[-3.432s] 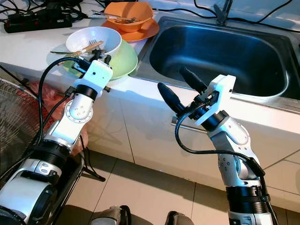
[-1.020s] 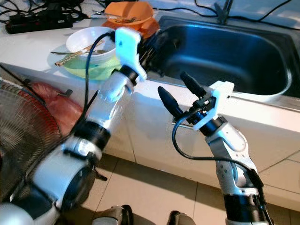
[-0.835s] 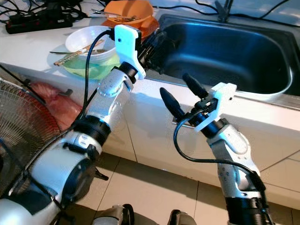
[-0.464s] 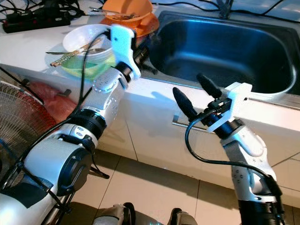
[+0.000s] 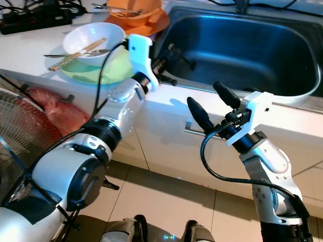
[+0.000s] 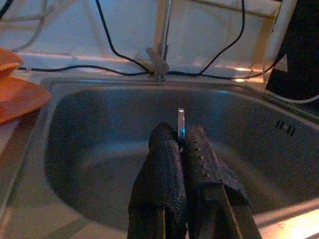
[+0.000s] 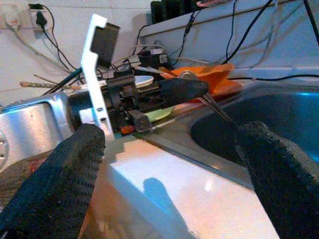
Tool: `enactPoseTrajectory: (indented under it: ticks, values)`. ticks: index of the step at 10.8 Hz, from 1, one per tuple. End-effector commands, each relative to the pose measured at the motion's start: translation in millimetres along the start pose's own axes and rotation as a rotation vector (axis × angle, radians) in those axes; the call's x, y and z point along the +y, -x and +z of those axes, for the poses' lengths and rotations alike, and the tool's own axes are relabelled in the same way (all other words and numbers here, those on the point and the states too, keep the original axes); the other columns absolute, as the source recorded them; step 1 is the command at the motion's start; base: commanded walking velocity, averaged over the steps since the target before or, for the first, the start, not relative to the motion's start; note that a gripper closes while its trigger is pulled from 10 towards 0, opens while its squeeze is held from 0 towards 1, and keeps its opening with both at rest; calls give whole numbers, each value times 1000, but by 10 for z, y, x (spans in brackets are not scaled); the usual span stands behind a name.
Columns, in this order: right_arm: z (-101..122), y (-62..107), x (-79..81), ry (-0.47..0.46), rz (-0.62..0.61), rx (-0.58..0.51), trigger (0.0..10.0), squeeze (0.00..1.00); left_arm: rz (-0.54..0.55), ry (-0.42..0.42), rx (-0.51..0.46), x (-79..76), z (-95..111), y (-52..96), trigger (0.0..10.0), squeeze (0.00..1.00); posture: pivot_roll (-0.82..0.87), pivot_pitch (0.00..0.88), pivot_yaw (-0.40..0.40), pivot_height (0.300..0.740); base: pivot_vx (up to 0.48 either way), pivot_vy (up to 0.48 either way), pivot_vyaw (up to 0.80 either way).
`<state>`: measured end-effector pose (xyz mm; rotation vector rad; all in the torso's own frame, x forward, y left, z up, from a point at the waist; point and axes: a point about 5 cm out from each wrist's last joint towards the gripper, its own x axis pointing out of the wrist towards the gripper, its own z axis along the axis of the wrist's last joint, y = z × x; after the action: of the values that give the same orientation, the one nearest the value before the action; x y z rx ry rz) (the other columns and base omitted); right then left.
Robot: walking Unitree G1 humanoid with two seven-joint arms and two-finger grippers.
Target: Kitchen organization
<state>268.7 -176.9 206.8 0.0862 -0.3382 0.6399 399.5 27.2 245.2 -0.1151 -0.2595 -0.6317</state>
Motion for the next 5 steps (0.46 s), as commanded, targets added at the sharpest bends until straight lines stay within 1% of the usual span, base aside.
enactPoseTrajectory:
  ticks: [1, 2, 3, 4, 5]
  values:
    - [19, 22, 50, -6, 8, 0, 10000, 0, -5, -22, -10, -50, 76, -60, 10000, 0, -129, 231, 73, 740, 0, 0, 0]
    - [16, 32, 56, -8, 6, 3, 10000, 0, 0, -22, -19, -65, 96, -74, 10000, 0, -128, 234, 72, 740, 0, 0, 0]
    - [18, 36, 64, -11, 6, 6, 10000, 0, 10, -18, -33, -67, 137, -93, 10000, 922, -127, 244, 72, 740, 0, 0, 0]
    - [8, 34, 68, -13, 5, 11, 10000, 0, 20, -23, -32, -60, 148, -98, 10000, 1000, -126, 250, 73, 740, 0, 0, 0]
    - [0, 35, 81, -16, 6, 15, 10000, 0, 25, -26, -28, -56, 147, -99, 10000, 1000, -126, 250, 73, 740, 0, 0, 0]
